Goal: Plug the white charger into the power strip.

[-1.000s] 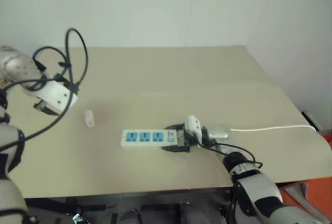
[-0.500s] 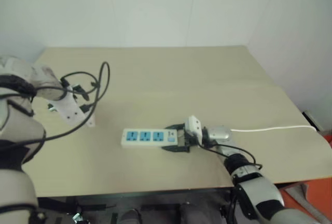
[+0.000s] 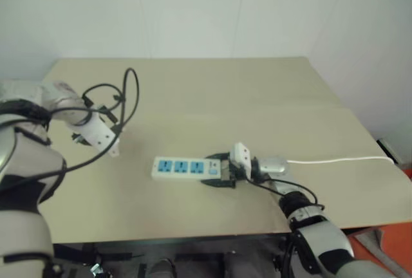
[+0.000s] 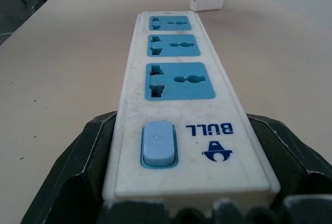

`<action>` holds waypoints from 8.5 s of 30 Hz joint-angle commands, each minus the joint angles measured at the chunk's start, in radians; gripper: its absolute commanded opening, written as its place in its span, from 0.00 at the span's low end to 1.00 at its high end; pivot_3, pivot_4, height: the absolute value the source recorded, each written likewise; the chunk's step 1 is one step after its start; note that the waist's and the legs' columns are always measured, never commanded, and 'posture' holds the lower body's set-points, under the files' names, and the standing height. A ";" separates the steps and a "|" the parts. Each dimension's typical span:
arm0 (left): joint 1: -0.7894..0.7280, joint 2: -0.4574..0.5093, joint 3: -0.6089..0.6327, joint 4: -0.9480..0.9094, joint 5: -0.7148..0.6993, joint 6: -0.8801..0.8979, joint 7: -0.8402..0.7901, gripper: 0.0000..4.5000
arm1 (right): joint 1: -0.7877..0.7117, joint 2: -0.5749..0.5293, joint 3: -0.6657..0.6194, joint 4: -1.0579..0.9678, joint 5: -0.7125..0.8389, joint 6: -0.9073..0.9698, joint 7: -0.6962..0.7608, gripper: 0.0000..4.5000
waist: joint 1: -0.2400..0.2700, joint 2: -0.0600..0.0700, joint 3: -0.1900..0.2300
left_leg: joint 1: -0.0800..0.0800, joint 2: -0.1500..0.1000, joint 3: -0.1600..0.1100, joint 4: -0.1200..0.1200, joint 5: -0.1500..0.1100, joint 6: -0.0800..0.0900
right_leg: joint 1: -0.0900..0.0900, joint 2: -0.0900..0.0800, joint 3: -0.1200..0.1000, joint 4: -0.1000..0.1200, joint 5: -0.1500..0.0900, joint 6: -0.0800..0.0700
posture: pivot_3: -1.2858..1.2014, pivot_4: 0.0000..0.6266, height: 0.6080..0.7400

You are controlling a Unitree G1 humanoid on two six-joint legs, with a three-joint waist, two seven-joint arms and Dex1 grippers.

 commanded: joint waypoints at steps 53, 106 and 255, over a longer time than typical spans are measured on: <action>0.077 -0.085 0.599 -0.034 -0.706 0.404 -0.813 0.22 | 0.022 -0.029 0.014 -0.048 -0.020 0.044 -0.054 0.76 | 0.017 0.000 0.000 | 0.002 0.000 -0.001 0.002 0.000 0.000 | 0.002 0.000 0.000 0.004 0.000 0.000 | 0.52 0.24 1.00; 0.714 -0.186 0.817 -1.263 -1.554 1.547 -0.783 0.22 | -0.002 0.045 0.065 0.048 -0.046 0.049 0.078 0.76 | -0.023 0.000 -0.001 | 0.010 0.001 -0.004 0.002 0.000 0.000 | 0.005 0.002 0.000 0.012 -0.001 -0.001 | 0.52 0.24 1.00; 0.912 -0.333 0.737 -1.080 -1.372 1.207 -0.619 0.99 | 0.007 0.032 0.066 0.018 -0.043 0.056 0.053 0.76 | -0.019 0.003 -0.006 | 0.023 0.001 -0.003 -0.003 0.000 0.000 | 0.019 0.002 0.000 0.004 -0.004 -0.003 | 0.52 0.24 1.00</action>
